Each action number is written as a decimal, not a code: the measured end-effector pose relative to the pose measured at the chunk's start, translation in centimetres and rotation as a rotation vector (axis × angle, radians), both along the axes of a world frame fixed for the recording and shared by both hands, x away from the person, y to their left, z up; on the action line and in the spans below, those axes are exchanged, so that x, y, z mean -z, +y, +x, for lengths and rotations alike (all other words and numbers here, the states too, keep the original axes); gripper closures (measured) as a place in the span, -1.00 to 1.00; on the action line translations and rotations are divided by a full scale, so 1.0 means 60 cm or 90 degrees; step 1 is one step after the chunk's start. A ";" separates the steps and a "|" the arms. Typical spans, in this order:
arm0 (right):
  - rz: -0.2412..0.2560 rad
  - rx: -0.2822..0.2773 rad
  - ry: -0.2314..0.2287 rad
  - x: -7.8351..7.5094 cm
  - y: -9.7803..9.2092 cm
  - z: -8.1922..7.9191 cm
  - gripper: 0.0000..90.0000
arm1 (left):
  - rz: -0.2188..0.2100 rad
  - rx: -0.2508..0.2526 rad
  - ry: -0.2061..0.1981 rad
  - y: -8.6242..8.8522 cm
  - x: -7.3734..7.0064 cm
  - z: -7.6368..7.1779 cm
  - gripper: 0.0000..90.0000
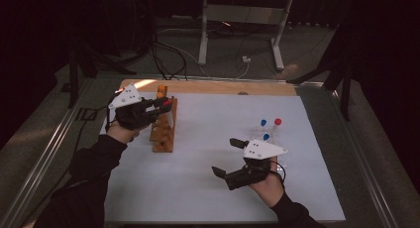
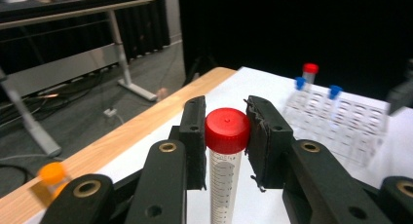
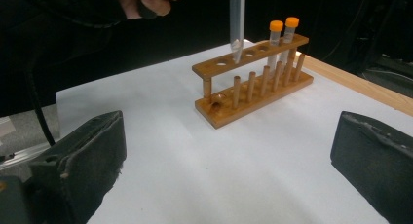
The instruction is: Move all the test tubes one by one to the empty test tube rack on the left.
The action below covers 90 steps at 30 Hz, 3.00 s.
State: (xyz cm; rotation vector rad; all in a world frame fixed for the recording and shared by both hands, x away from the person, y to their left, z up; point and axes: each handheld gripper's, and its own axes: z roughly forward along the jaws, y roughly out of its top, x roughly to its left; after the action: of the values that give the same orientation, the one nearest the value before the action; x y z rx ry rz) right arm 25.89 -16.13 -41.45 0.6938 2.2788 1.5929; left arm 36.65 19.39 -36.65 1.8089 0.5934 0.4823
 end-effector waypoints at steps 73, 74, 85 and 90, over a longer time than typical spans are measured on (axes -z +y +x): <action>-0.004 -0.014 0.009 0.019 -0.010 0.005 -1.00 | 0.012 -0.172 0.066 0.039 0.144 0.129 0.59; -0.002 -0.015 0.012 0.019 -0.010 0.005 -1.00 | 0.015 -0.173 0.064 0.039 0.144 0.128 0.59; 0.014 -0.018 0.012 0.015 -0.013 0.007 -1.00 | 0.021 -0.151 0.088 0.041 0.143 0.125 0.38; 0.033 -0.033 -0.017 0.009 -0.015 0.004 -1.00 | 0.012 -0.135 0.086 0.046 0.124 0.111 -0.08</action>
State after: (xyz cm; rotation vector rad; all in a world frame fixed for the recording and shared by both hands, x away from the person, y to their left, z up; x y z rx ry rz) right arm 26.14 -17.01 -42.02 0.6265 2.2626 1.6793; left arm 43.32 22.13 -44.10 1.8156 0.8835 0.5118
